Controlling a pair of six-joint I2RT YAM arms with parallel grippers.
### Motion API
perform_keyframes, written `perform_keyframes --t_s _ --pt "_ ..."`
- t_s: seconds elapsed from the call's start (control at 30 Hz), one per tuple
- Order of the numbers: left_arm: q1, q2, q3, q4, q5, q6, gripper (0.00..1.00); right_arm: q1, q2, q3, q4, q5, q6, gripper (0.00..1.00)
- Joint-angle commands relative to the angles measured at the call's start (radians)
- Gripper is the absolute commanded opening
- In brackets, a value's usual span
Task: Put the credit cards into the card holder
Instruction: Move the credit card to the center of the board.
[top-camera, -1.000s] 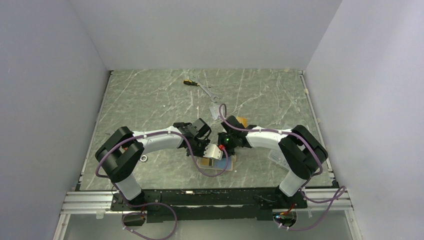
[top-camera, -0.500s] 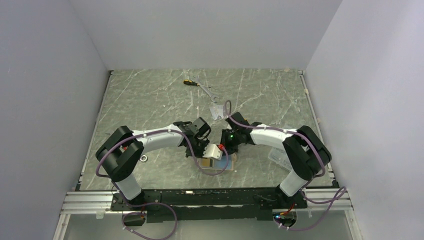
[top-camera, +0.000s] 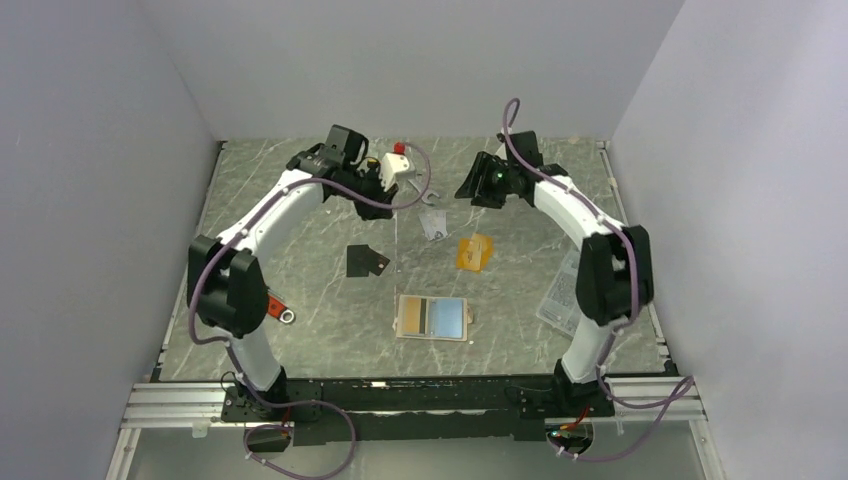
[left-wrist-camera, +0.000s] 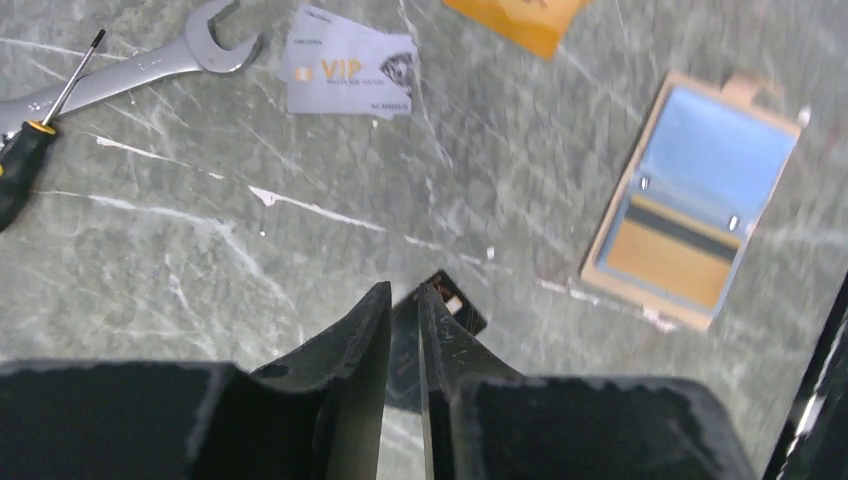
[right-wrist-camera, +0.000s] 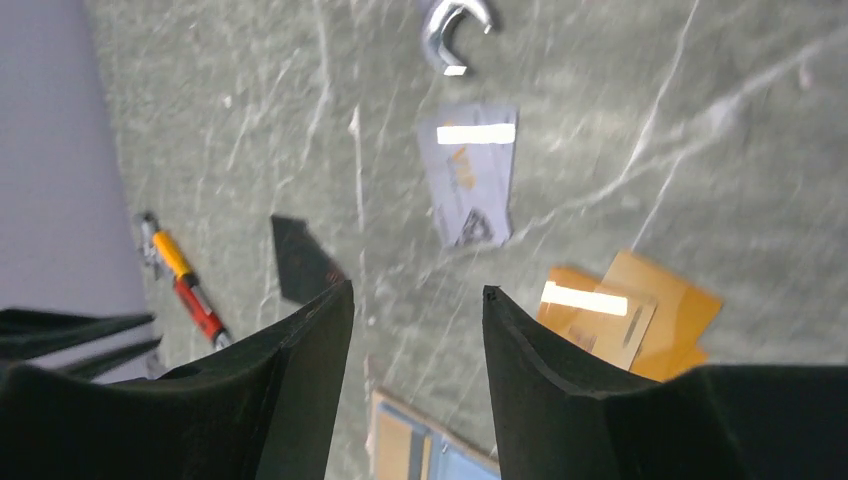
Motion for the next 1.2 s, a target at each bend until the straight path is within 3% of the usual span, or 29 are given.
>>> perform_keyframes --t_s 0.0,0.2,0.57,0.8,1.17 --pt "0.003 0.131 0.059 0.103 0.103 -0.273 0.23 -0.007 0.193 0.175 -0.032 0.034 -0.083 0.53" --pt "0.014 0.315 0.153 0.186 0.187 -0.439 0.28 -0.007 0.421 0.381 -0.043 0.050 -0.120 0.54" --pt "0.055 0.321 0.097 0.162 0.280 -0.403 0.28 0.044 0.666 0.671 -0.095 0.105 -0.199 0.55" --pt "0.119 0.269 0.081 0.116 0.337 -0.390 0.29 0.106 0.691 0.666 -0.121 0.181 -0.238 0.59" --pt "0.162 0.202 0.038 0.100 0.300 -0.337 0.29 0.142 0.590 0.426 -0.063 0.192 -0.195 0.55"
